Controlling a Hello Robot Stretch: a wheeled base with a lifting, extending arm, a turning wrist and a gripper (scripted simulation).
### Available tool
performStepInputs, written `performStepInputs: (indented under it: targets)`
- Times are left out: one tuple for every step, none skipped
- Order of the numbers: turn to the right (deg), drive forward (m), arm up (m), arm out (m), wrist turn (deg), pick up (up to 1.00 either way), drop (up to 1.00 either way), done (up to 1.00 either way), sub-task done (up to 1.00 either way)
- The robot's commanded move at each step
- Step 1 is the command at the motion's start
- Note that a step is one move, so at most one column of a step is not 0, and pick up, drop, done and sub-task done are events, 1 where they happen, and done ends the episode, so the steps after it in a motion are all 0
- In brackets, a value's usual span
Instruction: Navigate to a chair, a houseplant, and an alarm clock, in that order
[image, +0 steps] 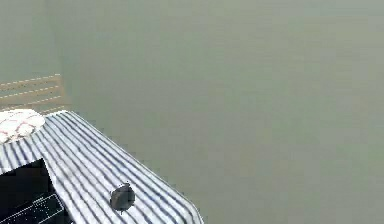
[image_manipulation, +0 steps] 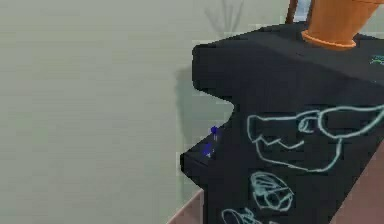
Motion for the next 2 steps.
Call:
performStepInputs:
  targets:
    - [-21.0, 0.00, 0.00, 0.00, 0.0, 0.00, 0.00, 0.00, 0.00]
    - [0.0, 0.00, 0.00, 0.00, 0.0, 0.00, 0.00, 1.00, 0.00]
